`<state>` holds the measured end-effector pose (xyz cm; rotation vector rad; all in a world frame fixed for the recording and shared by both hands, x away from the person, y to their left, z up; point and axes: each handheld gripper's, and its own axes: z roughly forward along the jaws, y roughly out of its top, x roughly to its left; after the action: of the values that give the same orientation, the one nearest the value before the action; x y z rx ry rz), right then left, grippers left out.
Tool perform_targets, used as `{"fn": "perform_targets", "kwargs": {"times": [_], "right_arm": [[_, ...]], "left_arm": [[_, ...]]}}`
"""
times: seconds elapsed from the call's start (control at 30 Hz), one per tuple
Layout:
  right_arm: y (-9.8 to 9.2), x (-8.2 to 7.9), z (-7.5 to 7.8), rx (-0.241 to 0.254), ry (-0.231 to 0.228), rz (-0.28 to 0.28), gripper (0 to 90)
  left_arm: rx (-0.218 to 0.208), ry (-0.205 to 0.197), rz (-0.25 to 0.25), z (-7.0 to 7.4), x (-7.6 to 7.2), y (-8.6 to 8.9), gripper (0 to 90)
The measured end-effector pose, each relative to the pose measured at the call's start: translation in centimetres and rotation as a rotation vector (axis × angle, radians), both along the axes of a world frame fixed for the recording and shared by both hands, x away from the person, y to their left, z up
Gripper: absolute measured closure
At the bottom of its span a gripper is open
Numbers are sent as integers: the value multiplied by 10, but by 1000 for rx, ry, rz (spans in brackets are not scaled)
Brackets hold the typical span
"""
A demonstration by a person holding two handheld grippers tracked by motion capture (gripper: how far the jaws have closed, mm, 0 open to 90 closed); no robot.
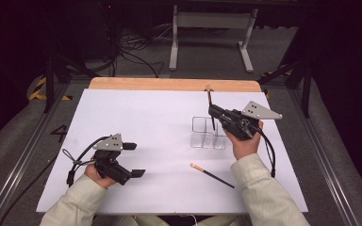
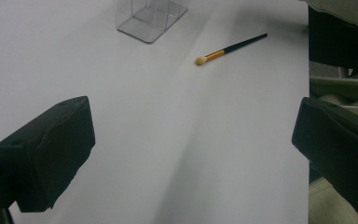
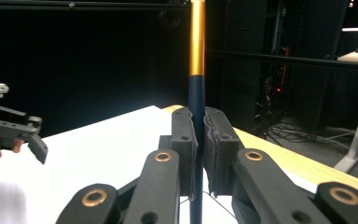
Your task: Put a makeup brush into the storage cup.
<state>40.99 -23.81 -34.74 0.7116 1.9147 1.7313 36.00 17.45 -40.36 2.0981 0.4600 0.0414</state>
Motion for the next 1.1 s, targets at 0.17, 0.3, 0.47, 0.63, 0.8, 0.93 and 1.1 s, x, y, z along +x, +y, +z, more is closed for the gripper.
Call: {"fn": "perform_targets", "kwargs": {"times": [0.17, 0.3, 0.47, 0.63, 0.8, 0.93, 1.1], "right_arm": [[-1, 5, -2, -6, 0, -15, 835], [-3, 11, -5, 12, 13, -30, 834], [-3, 13, -9, 26, 28, -36, 834], [-2, 14, -14, 13, 36, -46, 834], [-2, 15, -22, 0, 47, -58, 834], [-5, 17, -28, -8, 64, -70, 834], [-6, 17, -32, -7, 76, -77, 833]], "left_arm": [[2, 0, 3, -1, -1, 1, 0], [1, 5, 6, -1, -2, 2, 0], [-2, 4, 7, -1, -2, 2, 0], [4, 7, 1, -3, -1, 0, 0], [3, 8, 2, -3, -1, 0, 0], [7, 11, -4, -3, -1, 0, 0], [8, 14, -4, -3, -1, -1, 0]]}}
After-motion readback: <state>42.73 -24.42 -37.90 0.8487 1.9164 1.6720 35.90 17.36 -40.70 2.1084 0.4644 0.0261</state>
